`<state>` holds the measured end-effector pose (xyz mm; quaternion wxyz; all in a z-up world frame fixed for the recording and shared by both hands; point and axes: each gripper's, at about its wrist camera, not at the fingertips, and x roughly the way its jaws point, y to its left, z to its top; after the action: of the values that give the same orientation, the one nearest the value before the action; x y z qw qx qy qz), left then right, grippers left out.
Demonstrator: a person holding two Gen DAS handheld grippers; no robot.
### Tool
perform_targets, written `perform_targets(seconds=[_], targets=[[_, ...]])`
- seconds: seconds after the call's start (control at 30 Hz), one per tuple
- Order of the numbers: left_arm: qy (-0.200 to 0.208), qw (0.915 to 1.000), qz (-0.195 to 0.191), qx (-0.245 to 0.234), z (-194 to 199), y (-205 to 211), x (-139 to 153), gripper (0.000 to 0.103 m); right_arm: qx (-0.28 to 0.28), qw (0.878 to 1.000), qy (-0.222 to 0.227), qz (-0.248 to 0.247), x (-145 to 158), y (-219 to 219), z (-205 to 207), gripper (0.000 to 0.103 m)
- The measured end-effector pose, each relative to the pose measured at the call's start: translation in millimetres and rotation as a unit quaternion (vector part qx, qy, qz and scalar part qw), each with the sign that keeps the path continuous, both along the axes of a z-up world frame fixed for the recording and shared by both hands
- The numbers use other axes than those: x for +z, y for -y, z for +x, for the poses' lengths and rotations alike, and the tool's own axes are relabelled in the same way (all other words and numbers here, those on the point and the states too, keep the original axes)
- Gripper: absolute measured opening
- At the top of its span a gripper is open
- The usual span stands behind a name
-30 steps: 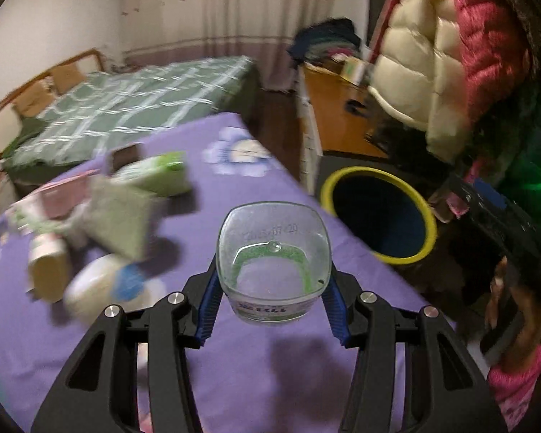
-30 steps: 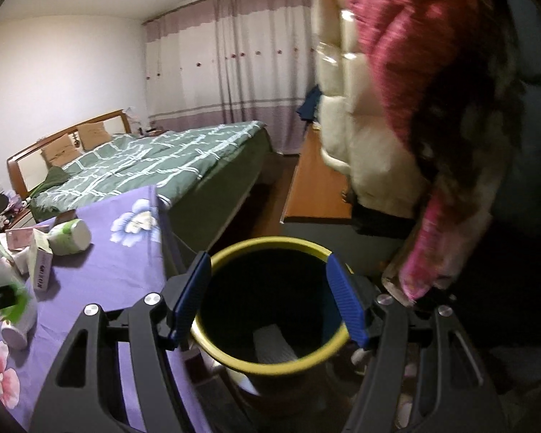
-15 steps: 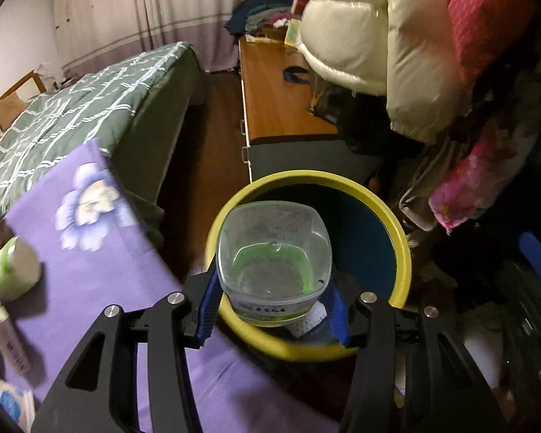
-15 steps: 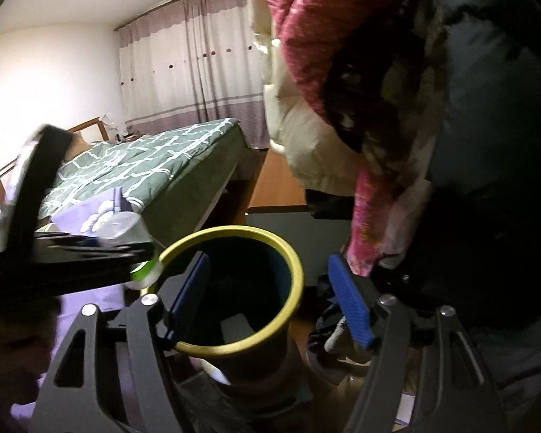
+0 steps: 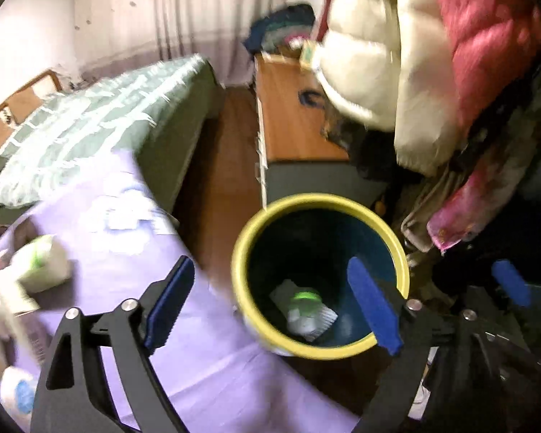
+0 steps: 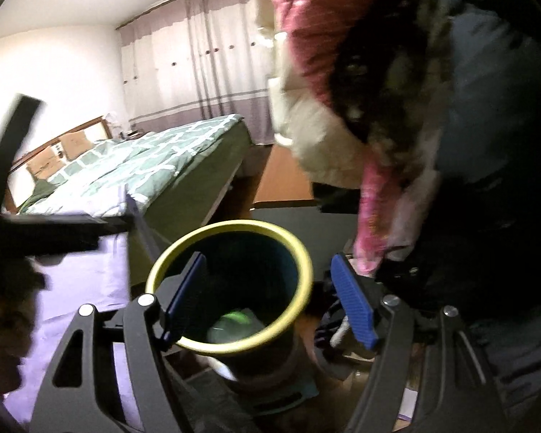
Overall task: Collect trash
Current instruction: 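Drop the clear plastic cup into the yellow bin with the left gripper, then grasp the small white cup under the paper bowl with the right gripper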
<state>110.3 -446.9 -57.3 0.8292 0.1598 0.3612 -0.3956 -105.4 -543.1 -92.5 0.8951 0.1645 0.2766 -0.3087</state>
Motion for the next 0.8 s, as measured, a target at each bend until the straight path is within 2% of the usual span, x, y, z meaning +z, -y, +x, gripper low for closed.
perform_targets(seconds=[0.17, 0.27, 0.4, 0.5, 0.8], targets=[[0.063, 0.9953, -0.04, 0.062, -6.6, -94.6, 43.8, 0.094, 0.051, 0.999, -0.001, 0.009, -2.2, -34.1, 27.9, 0.068], [0.068, 0.9904, -0.055, 0.107, 1.6, -159.1, 54.0, 0.096, 0.085, 0.996, -0.002, 0.008, -1.0, -61.1, 45.8, 0.068], [0.061, 0.9812, -0.065, 0.171, 14.7, -244.0, 49.5, 0.097, 0.135, 0.991, -0.001, 0.012, -0.6, -100.8, 67.5, 0.068], [0.064, 0.9685, -0.062, 0.232, 26.2, -310.4, 37.5, 0.098, 0.179, 0.984, -0.006, 0.012, -0.4, -137.7, 85.8, 0.068], [0.079, 0.9259, -0.044, 0.367, 79.5, -433.9, -13.0, 0.098, 0.315, 0.949, -0.008, 0.027, -2.0, -240.6, 124.7, 0.068]])
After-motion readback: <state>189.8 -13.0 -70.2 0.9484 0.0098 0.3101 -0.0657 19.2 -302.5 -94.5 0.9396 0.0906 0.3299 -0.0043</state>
